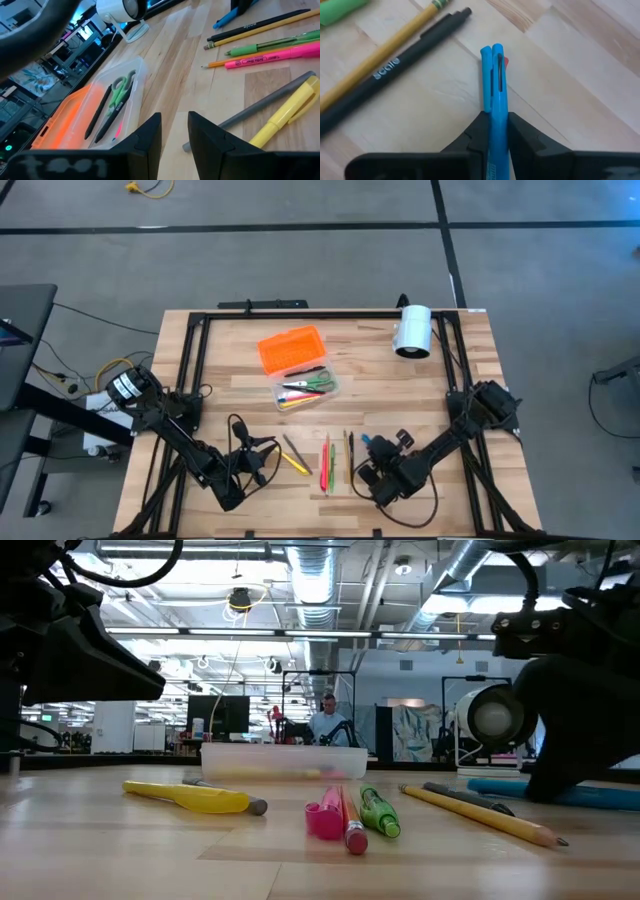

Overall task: Pick & place school supplies into a supply box
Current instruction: Put the blue pen into the supply box

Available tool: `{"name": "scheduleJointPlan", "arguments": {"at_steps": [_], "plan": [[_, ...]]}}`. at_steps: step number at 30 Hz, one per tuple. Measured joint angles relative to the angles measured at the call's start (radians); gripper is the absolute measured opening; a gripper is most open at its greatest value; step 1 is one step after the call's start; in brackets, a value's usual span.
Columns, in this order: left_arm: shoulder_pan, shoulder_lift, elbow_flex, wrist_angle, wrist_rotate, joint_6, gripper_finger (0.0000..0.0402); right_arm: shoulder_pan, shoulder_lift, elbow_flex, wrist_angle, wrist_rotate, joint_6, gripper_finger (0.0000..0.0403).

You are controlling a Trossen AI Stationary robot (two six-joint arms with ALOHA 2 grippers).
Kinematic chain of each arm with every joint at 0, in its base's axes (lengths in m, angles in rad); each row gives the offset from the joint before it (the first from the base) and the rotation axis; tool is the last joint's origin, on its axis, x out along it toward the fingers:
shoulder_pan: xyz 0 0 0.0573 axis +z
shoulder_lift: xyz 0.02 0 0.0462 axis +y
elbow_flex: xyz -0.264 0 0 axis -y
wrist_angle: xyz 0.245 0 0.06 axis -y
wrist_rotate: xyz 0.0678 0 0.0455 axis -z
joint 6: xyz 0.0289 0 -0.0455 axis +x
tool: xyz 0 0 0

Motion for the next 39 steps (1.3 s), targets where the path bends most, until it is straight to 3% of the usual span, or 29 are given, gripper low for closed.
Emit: {"name": "scheduleJointPlan", "arguments": {"at_steps": [14,39], "plan": [[0.000,0.000,0.000,0.000,-0.001,0.002,0.0087,0.054,-0.001,-0.004,-0.016,-0.041,0.074,0.0054],[0.000,0.000,0.000,-0.002,-0.002,0.012,0.0087,0.061,-0.001,-0.005,0.006,-0.003,-0.051,0.0043]]}}
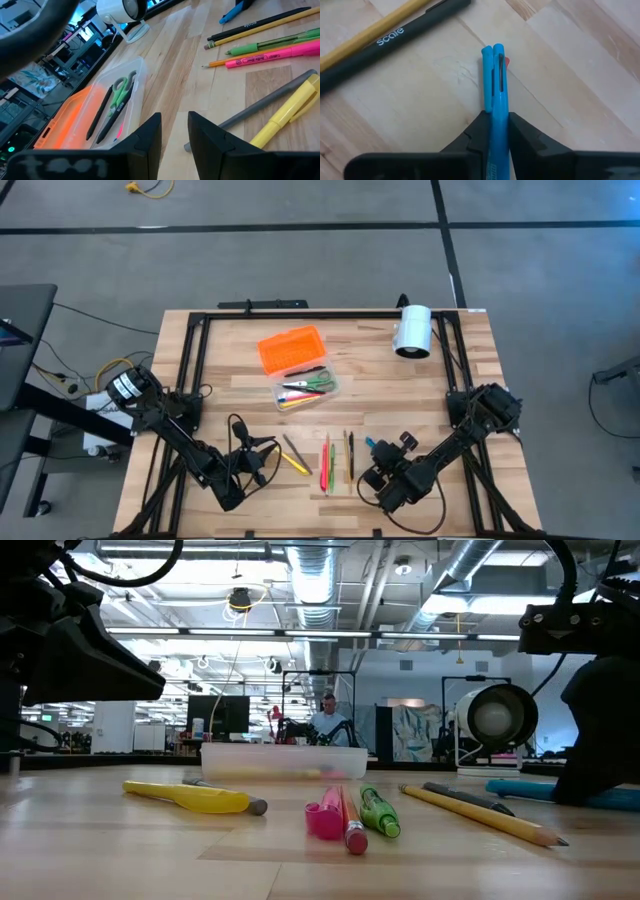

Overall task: Pick & place school supplies into a supply box
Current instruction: Put the blue pen into the supply box

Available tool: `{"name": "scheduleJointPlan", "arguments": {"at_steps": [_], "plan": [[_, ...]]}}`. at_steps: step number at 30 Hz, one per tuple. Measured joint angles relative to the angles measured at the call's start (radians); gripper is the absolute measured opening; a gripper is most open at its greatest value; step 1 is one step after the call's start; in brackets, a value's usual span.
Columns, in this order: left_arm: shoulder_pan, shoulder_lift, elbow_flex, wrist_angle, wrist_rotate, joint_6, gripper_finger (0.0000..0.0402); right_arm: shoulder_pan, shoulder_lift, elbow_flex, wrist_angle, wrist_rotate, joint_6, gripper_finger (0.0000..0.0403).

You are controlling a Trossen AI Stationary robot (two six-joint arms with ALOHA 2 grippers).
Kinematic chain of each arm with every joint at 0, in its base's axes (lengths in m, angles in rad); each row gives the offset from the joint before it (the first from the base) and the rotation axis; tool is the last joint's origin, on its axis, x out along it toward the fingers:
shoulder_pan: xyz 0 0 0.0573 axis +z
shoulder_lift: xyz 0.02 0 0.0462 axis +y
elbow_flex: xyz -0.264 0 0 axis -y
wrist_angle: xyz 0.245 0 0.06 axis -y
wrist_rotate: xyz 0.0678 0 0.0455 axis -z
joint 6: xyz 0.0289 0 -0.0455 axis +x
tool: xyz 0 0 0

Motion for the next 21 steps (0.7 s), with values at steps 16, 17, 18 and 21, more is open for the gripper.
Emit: {"name": "scheduleJointPlan", "arguments": {"at_steps": [16,17,18,21], "plan": [[0.000,0.000,0.000,-0.001,0.000,0.002,0.0087,0.001,0.000,0.002,0.037,0.017,-0.144,0.0048],[0.000,0.000,0.000,-0.001,0.000,0.002,0.0087,0.001,0.000,0.002,0.037,0.016,-0.144,0.0048],[0.000,0.000,0.000,-0.001,0.000,0.002,0.0087,0.001,0.000,0.002,0.038,0.017,-0.144,0.0048],[0.000,0.000,0.000,-0.001,0.000,0.002,0.0087,0.000,0.000,0.002,0.038,0.020,-0.144,0.0048]]}}
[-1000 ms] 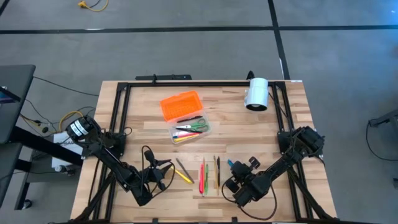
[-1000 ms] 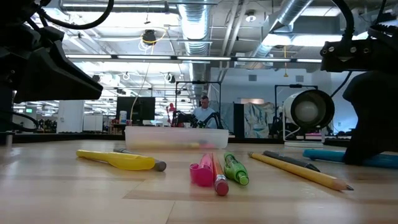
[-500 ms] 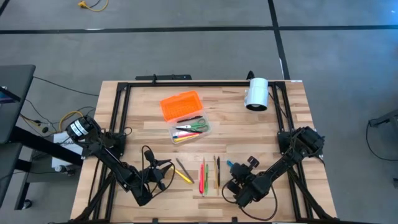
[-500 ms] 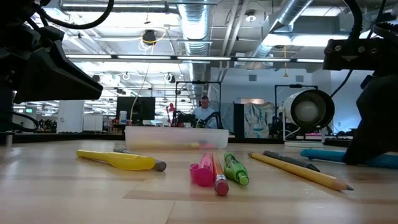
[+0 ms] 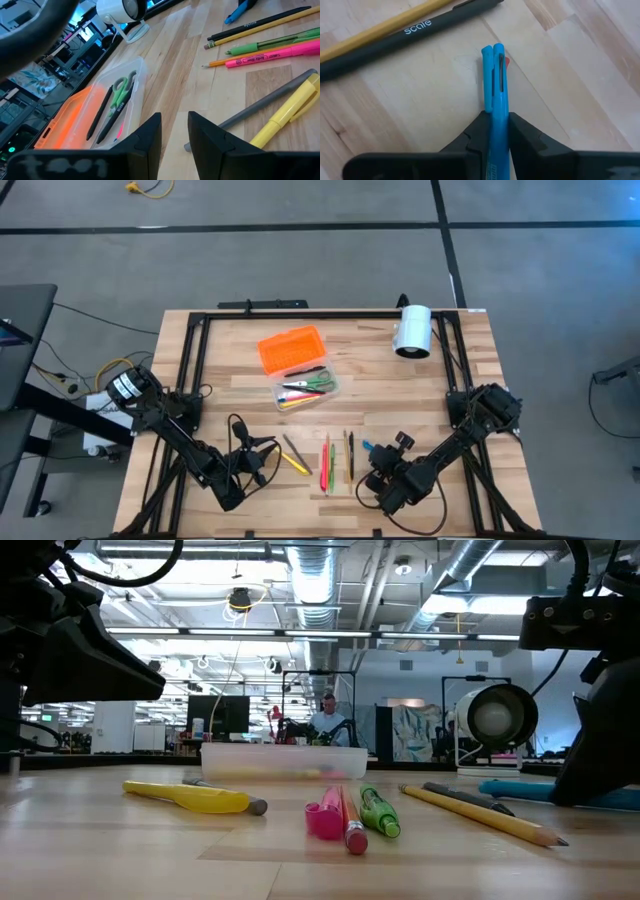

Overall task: Pick & place school supplies into a supply box
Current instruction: Put the blue pen into the supply box

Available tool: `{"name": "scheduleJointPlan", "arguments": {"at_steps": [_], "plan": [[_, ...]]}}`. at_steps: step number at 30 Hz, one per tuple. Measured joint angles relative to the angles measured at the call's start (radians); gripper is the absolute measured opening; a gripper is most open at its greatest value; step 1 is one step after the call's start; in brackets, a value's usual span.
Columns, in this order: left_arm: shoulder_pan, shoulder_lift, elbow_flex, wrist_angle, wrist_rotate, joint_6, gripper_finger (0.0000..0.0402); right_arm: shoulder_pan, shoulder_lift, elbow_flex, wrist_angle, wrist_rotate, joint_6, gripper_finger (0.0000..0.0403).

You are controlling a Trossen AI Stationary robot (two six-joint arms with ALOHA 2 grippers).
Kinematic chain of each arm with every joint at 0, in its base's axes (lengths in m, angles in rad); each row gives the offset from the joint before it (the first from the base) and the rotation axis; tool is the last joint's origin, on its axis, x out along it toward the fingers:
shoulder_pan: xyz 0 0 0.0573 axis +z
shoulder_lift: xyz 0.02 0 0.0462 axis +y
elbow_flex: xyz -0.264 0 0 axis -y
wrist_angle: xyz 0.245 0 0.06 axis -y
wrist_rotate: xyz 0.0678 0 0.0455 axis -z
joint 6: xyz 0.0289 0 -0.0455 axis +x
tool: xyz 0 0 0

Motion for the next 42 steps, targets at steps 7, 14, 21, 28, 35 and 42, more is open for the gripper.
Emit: {"name": "scheduleJointPlan", "arguments": {"at_steps": [7,14,21,28,35,42], "plan": [[0.000,0.000,0.000,0.000,0.000,0.000,0.0087,0.000,0.003,0.003,-0.006,0.034,-0.001,0.0048],[0.000,0.000,0.000,0.000,0.000,0.000,0.0087,-0.002,0.011,0.066,-0.090,0.026,-0.037,0.0048],[0.000,0.000,0.000,0.000,0.000,0.000,0.0087,-0.019,0.011,0.117,-0.108,0.010,-0.154,0.0049],[0.000,0.000,0.000,0.000,0.000,0.000,0.0087,-0.045,0.010,0.121,-0.118,0.034,-0.188,0.0049],[0.000,0.000,0.000,0.000,0.000,0.000,0.0087,-0.061,0.009,0.121,-0.122,0.046,-0.233,0.0044],[0.000,0.000,0.000,0.000,0.000,0.000,0.0087,-0.082,0.007,0.122,-0.161,0.047,-0.239,0.0044]]}}
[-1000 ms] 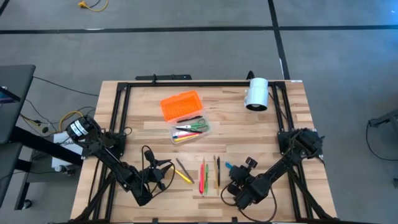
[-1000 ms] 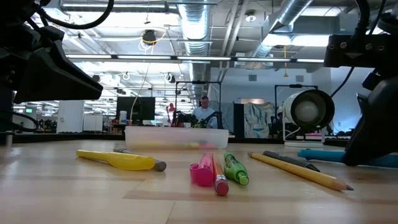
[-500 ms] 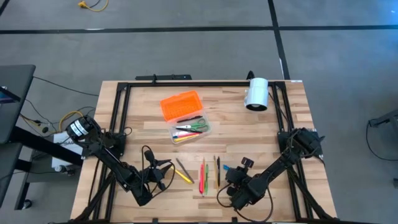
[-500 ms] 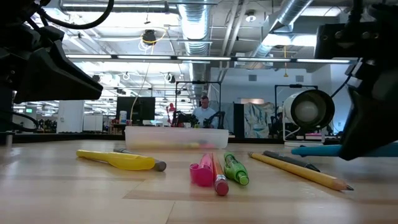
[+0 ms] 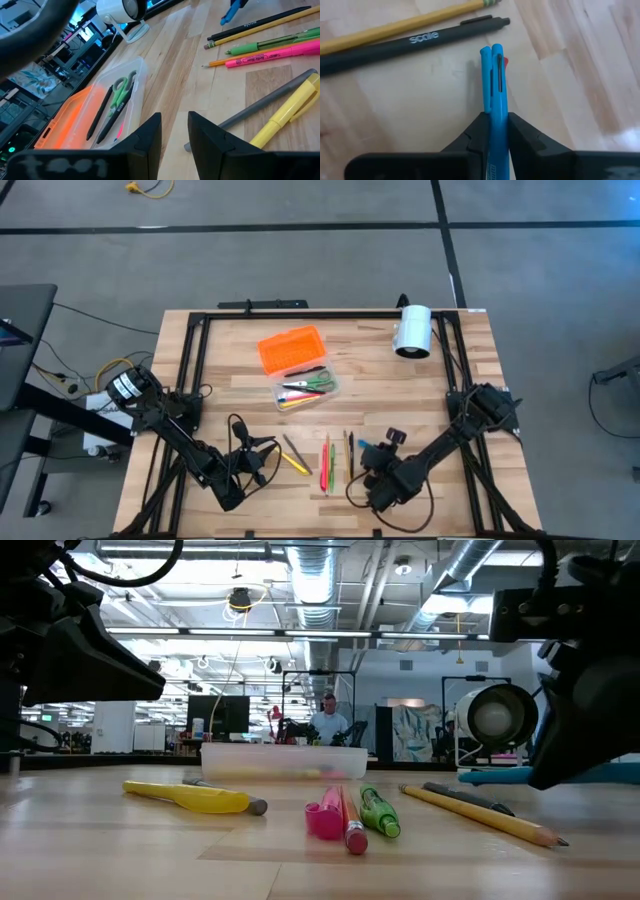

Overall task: Pick & place school supplies into a supply box
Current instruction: Put the blue pen into the supply box

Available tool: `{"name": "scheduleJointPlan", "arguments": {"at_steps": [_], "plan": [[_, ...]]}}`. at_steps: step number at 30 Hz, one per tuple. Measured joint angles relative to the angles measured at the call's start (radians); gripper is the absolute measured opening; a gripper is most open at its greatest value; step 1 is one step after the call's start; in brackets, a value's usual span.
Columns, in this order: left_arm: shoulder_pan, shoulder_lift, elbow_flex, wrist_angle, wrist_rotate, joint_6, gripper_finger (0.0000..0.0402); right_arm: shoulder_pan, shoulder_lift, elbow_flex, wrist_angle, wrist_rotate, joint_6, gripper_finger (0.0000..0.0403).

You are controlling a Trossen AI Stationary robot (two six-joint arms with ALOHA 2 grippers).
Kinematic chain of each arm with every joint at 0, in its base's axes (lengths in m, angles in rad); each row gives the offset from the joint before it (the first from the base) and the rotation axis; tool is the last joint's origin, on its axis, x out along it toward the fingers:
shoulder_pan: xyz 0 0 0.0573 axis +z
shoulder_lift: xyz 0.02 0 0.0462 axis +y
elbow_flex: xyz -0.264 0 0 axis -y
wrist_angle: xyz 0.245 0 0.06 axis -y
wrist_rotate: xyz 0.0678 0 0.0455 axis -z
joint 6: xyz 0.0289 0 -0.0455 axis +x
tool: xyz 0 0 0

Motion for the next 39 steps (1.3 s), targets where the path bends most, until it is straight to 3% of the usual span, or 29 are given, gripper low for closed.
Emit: {"name": "scheduleJointPlan", "arguments": {"at_steps": [8,17,27,33,39], "plan": [[0.000,0.000,0.000,0.000,0.000,0.000,0.0087,-0.015,-0.001,0.025,-0.076,0.012,-0.001,0.0043],[0.000,0.000,0.000,0.000,0.000,0.000,0.0087,-0.018,-0.002,0.137,-0.232,0.135,-0.041,0.0044],[0.007,0.000,0.000,0.000,0.000,0.000,0.0087,-0.096,-0.002,0.211,-0.238,0.396,-0.309,0.0044],[0.016,0.000,0.000,0.000,0.005,0.000,0.0087,-0.204,-0.002,0.213,-0.148,0.399,-0.492,0.0044],[0.016,0.000,0.000,0.000,0.010,0.000,0.0087,-0.320,-0.002,0.213,0.080,0.393,-0.779,0.0044]]}}
